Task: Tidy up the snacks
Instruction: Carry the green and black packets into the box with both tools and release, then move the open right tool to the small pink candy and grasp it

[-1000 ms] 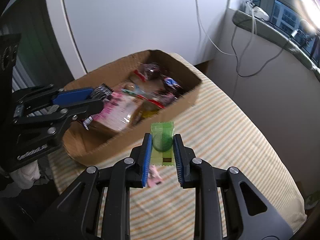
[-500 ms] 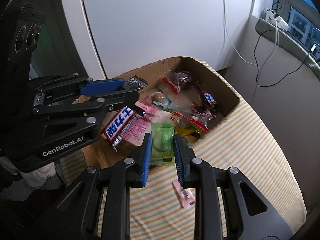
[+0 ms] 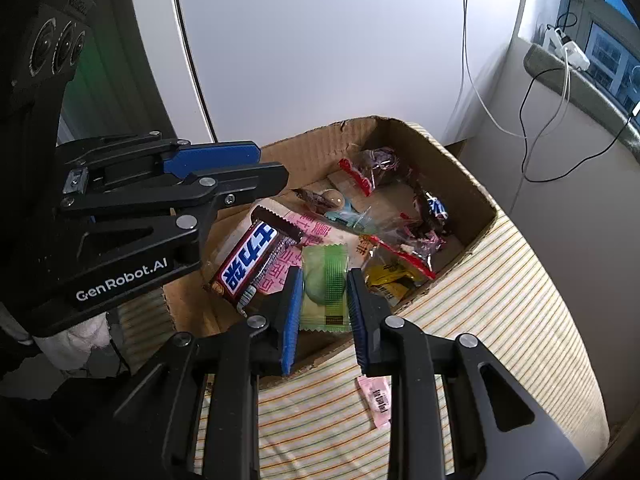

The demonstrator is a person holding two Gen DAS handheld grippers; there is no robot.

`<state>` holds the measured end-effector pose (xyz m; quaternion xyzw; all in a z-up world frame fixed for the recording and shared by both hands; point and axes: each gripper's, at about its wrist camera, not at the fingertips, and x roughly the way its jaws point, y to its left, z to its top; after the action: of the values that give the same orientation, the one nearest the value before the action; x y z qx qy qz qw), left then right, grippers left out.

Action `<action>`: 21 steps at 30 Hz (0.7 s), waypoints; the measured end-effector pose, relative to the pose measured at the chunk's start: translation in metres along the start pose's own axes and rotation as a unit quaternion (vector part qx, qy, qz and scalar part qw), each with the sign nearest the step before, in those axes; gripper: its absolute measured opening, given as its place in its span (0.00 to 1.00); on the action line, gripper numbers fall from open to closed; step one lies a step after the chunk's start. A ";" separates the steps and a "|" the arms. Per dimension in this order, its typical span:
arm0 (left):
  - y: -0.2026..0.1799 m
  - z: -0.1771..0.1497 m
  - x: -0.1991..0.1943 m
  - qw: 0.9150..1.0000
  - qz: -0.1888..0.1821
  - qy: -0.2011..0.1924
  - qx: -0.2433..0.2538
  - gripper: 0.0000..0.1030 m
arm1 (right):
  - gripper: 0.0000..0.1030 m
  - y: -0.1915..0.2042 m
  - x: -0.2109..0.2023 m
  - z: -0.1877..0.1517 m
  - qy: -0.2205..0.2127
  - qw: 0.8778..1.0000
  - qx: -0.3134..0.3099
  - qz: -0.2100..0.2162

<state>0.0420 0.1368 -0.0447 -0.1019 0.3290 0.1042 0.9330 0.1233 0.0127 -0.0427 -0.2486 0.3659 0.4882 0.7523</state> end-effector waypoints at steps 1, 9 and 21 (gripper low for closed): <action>0.001 0.000 0.000 1.000 0.001 0.000 0.000 0.25 | 0.34 -0.001 -0.002 -0.001 -0.002 1.000 0.001 -0.001; 0.003 -0.001 -0.007 1.000 0.005 -0.008 -0.004 0.32 | 0.60 -0.004 -0.011 -0.006 -0.012 1.000 -0.001 -0.017; -0.004 -0.006 -0.026 1.000 0.004 -0.031 0.007 0.61 | 0.73 -0.022 -0.038 -0.028 -0.033 0.999 0.026 -0.030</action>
<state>0.0200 0.1284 -0.0323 -0.0909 0.3014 0.1090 0.9429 0.1251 -0.0373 -0.0292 -0.2242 0.3459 0.4634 0.7844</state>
